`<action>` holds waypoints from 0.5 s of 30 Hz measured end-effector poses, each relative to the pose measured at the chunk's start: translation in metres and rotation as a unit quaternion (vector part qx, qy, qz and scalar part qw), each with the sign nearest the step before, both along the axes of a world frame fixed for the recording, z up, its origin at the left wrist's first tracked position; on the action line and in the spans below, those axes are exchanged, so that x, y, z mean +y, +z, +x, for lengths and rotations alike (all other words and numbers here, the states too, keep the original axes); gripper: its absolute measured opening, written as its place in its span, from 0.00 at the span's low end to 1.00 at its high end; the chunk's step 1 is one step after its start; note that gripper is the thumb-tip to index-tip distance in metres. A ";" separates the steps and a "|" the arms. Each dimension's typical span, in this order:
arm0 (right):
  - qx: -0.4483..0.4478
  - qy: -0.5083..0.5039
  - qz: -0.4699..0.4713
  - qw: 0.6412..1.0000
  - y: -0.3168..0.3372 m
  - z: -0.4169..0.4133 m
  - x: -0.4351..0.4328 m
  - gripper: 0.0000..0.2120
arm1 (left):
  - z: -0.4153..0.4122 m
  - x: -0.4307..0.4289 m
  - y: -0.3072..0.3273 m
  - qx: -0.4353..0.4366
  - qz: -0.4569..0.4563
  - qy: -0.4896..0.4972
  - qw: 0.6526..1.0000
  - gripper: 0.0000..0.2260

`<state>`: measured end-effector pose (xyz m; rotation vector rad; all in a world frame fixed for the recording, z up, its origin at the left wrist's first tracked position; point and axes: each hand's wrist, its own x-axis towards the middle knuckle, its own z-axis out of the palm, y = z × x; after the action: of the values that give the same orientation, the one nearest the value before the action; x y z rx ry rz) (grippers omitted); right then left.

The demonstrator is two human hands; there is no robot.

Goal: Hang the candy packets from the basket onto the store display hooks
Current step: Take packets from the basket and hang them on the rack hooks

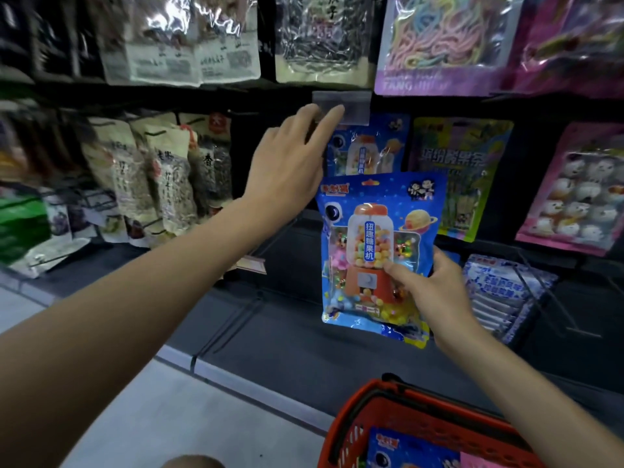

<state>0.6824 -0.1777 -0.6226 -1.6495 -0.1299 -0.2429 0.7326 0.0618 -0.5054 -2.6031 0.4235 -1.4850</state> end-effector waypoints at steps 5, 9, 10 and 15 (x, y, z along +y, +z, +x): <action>0.012 -0.018 0.005 1.000 -0.008 0.005 0.000 0.19 | 0.017 -0.010 0.008 -0.068 -0.002 -0.001 0.998 0.33; 0.020 -0.011 0.013 1.000 -0.009 0.008 0.000 0.19 | 0.025 -0.009 0.016 -0.119 -0.020 -0.018 0.993 0.23; 0.018 -0.009 0.014 1.000 -0.008 0.008 0.001 0.19 | 0.027 -0.008 0.017 -0.127 -0.020 -0.025 0.991 0.20; -0.004 0.009 0.016 1.000 -0.001 0.012 0.005 0.20 | 0.019 -0.002 0.043 -0.113 -0.042 -0.078 0.990 0.15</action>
<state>0.6940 -0.1726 -0.6234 -1.6141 -0.1464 -0.2360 0.7517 0.0597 -0.4623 -2.4715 0.5608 -1.8623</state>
